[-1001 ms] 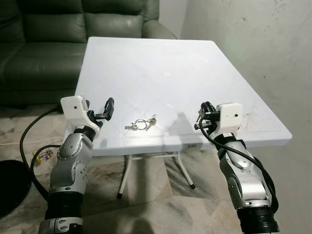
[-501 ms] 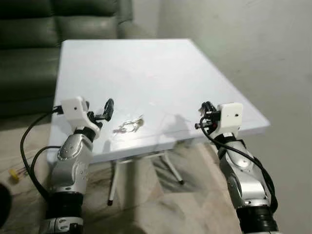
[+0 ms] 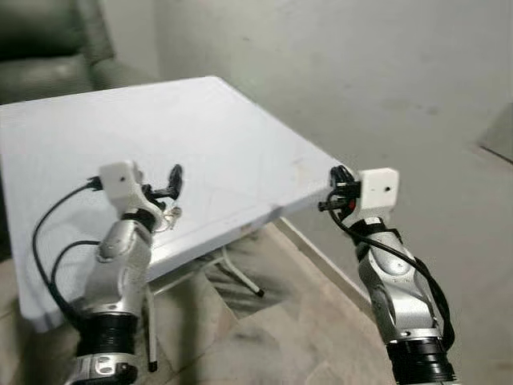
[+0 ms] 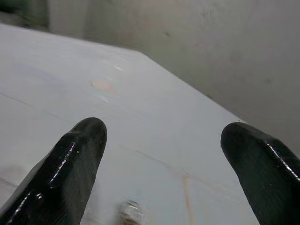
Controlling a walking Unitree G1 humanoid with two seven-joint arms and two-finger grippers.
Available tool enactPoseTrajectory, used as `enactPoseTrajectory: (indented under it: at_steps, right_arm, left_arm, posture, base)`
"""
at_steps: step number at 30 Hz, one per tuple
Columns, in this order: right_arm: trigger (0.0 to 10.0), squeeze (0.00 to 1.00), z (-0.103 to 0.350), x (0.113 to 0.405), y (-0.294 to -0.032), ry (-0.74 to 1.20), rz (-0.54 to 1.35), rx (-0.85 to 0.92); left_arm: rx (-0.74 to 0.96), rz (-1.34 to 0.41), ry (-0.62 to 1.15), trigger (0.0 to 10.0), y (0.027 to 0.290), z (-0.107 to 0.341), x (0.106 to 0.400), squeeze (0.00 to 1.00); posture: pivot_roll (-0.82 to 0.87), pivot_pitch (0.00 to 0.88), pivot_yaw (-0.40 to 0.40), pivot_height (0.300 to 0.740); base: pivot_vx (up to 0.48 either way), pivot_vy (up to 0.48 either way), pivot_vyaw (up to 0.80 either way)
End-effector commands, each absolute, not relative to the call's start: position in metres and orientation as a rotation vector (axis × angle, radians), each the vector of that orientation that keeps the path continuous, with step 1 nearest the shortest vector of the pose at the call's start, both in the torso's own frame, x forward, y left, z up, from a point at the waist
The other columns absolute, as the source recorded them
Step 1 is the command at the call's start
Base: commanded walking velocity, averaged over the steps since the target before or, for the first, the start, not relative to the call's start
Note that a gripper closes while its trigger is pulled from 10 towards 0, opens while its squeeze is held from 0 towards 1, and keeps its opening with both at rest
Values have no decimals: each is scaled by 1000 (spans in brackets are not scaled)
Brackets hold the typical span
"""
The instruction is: Hang keys on a hook
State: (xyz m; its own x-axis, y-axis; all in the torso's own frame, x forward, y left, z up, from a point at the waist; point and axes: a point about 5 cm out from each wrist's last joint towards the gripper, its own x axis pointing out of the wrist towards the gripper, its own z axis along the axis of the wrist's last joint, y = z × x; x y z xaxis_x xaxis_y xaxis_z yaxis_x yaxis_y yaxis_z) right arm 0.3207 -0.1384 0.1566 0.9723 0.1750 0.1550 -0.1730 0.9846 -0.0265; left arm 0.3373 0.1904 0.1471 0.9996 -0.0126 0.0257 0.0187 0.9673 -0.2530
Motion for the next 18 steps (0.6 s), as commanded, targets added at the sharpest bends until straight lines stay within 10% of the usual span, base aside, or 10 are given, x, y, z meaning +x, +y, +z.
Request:
enactPoseTrajectory:
  at_steps: [1, 18]
  right_arm:
    - [10000, 0, 161, 321, -146, -166, 152, -20]
    - [10000, 0, 159, 318, -141, -155, 165, -15]
  left_arm:
    - [-268, -37, -2, 10000, 180, 146, 340, 0]
    - [-260, -35, 10, 10000, 178, 144, 337, 0]
  posture:
    - [-45, 0, -78, 740]
    - [-41, 0, -86, 740]
  base:
    - [0, 0, -763]
    - [0, 0, -757]
